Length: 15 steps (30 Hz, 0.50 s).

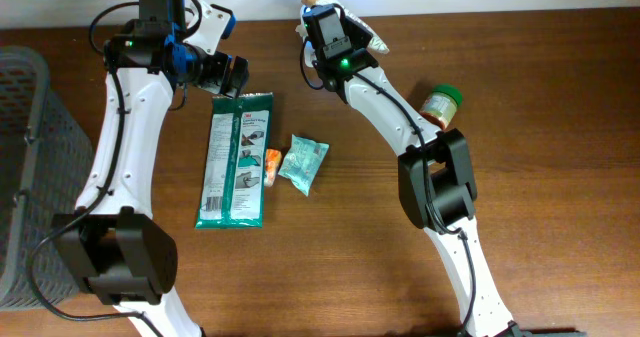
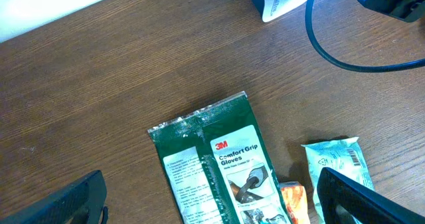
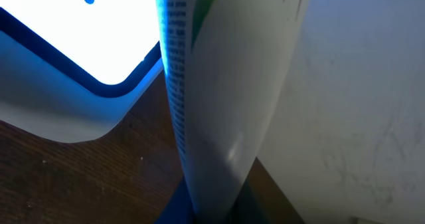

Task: Scan the item barcode
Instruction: 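Move the tube with the right gripper to the barcode scanner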

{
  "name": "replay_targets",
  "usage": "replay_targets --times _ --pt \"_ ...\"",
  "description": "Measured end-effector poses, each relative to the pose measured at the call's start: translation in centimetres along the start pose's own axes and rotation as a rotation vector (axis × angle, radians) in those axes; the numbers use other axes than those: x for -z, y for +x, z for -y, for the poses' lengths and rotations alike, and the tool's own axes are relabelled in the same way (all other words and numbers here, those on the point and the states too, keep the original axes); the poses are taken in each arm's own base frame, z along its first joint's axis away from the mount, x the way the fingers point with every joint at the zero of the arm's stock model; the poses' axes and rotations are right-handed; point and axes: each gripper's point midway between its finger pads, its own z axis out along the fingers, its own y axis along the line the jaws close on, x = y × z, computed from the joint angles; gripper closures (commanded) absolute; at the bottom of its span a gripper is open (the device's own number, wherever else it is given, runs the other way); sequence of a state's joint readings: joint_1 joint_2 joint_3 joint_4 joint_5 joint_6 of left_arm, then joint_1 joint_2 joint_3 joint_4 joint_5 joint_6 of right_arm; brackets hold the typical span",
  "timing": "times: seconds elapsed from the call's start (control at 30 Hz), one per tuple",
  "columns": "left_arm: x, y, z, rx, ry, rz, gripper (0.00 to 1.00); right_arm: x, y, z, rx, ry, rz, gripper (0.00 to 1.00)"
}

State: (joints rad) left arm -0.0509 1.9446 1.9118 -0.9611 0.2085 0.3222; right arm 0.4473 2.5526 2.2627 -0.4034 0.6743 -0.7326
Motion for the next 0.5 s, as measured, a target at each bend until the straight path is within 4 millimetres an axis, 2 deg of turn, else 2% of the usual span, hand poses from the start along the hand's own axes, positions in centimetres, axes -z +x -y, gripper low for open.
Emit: replay_targets --times 0.37,0.5 --pt "0.0 0.0 0.0 0.0 0.0 0.0 0.01 0.6 -0.3 -0.5 -0.022 0.001 -0.005 0.96" --pt "0.0 0.0 0.0 0.0 0.0 0.0 0.01 2.1 -0.1 -0.8 -0.076 -0.09 -0.003 0.96"
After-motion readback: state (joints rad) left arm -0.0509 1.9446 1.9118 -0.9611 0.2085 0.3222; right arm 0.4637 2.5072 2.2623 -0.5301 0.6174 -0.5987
